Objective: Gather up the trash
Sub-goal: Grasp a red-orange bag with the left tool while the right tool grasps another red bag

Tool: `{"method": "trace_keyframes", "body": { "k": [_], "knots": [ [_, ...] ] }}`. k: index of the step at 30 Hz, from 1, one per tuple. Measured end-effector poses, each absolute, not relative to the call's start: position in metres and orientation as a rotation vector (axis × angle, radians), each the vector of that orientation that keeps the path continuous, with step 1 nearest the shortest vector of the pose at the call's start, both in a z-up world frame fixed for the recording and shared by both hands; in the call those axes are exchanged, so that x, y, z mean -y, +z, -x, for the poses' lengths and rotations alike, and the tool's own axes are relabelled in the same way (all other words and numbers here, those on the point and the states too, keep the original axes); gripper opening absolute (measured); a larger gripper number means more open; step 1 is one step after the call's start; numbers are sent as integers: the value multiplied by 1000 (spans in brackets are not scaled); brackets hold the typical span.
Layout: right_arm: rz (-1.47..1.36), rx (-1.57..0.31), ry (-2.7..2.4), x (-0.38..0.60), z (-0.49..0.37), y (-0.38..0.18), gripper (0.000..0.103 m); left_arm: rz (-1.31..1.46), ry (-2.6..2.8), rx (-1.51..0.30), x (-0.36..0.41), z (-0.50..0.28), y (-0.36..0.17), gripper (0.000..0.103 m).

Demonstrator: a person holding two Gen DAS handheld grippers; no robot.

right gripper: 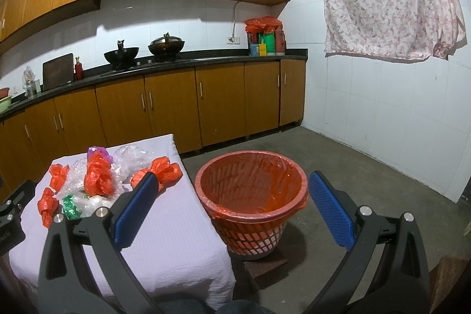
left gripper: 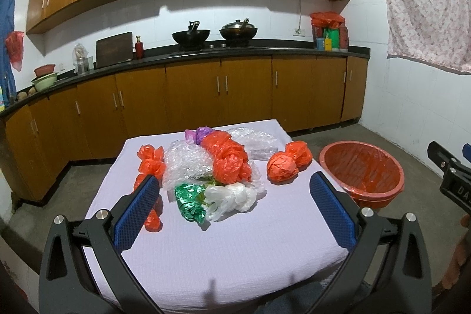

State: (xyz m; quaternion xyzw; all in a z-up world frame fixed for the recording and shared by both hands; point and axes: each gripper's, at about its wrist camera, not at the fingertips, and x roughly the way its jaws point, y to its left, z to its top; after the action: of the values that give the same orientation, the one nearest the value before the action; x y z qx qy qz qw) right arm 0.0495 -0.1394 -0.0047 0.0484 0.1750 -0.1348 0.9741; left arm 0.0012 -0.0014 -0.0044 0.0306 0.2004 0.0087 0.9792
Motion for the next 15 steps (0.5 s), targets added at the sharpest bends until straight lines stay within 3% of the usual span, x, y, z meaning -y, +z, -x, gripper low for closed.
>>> {"method": "trace_keyframes", "body": {
  "k": [9,15],
  "knots": [
    [-81,-424,-222,122,-77,-19,99,-15,68,-493,-38,-21,-29,101],
    [-60,-491,-154,102,-110,-36,99,57,236,-598,-105,-47,-57,101]
  ]
}}
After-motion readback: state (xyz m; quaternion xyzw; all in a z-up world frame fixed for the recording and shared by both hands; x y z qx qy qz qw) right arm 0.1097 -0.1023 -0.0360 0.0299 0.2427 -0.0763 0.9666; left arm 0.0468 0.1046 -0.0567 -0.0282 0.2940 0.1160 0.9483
